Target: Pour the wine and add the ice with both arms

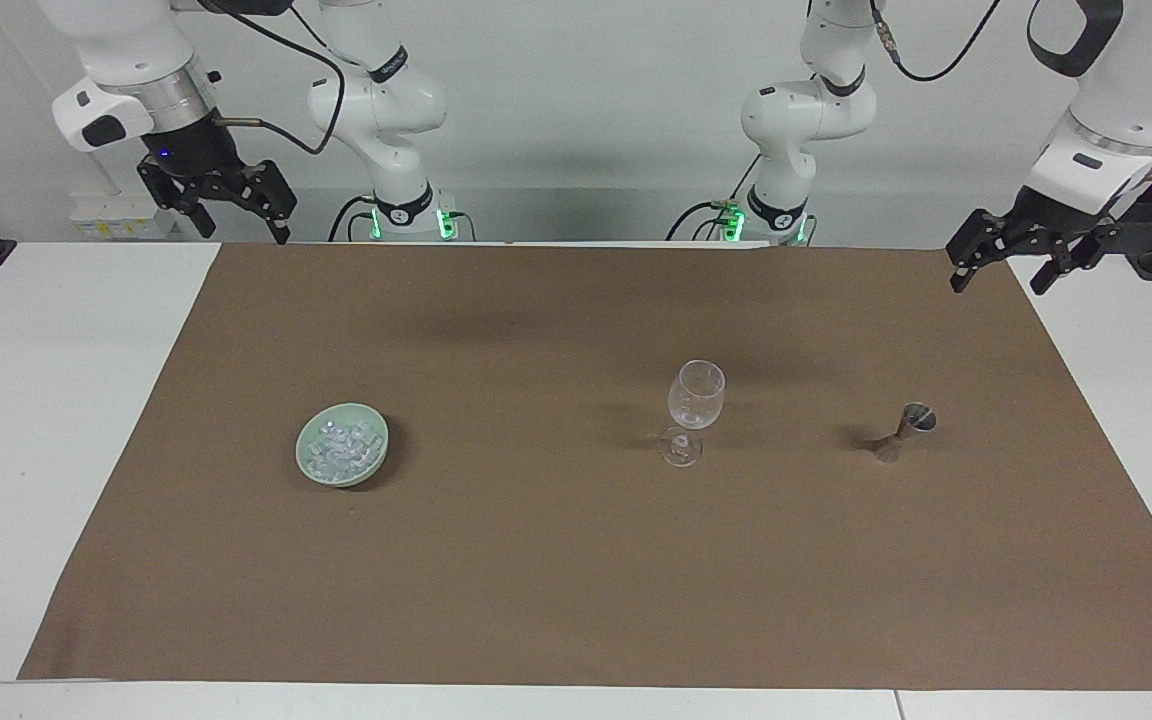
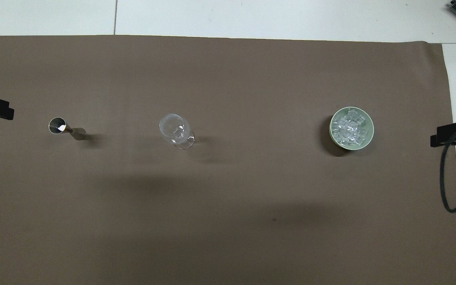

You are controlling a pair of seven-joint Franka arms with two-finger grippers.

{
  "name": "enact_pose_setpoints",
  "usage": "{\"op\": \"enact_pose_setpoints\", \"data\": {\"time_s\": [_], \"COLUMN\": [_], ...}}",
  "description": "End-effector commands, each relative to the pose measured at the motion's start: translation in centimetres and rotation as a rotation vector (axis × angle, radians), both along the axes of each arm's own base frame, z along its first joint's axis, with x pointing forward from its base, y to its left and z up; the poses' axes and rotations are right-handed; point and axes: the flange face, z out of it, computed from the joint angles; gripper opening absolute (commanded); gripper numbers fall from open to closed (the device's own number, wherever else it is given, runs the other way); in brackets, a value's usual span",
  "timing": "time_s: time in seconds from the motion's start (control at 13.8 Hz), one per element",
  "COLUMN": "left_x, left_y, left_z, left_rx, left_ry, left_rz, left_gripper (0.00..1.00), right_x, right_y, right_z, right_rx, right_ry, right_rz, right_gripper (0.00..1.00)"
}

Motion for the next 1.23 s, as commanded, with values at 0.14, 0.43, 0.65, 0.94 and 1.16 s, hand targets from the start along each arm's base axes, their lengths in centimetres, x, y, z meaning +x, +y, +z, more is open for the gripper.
{"op": "enact_pose_setpoints", "data": {"time_s": [0.14, 0.43, 0.65, 0.94, 1.16], "left_x": [-0.1, 0.1, 0.6, 1.0, 1.3], "left_y": [0.0, 0.2, 1.2, 3.1, 4.3], "left_z": [-0.1, -0.1, -1.5, -2.1, -2.3], "left_rx": [0.006, 0.007, 0.002, 0.004, 0.008], "left_ry": [0.004, -0.008, 0.017, 0.019, 0.0], "left_rz": [-0.011, -0.023, -0.046, -0.074, -0.138], "left_gripper": [1.0, 1.0, 1.0, 1.0, 1.0], "right_x": [-0.5, -0.5, -0.5, -0.5, -0.5], "right_y": [-0.1, -0.1, -0.1, -0.1, -0.1], "right_z": [0.1, 0.1, 0.1, 0.1, 0.1], "right_rx": [0.013, 0.013, 0.015, 0.015, 0.013], "right_ry": [-0.011, -0.011, -0.011, -0.011, -0.011], "right_rz": [0.017, 0.017, 0.017, 0.017, 0.017], "right_gripper": [1.0, 1.0, 1.0, 1.0, 1.0]}}
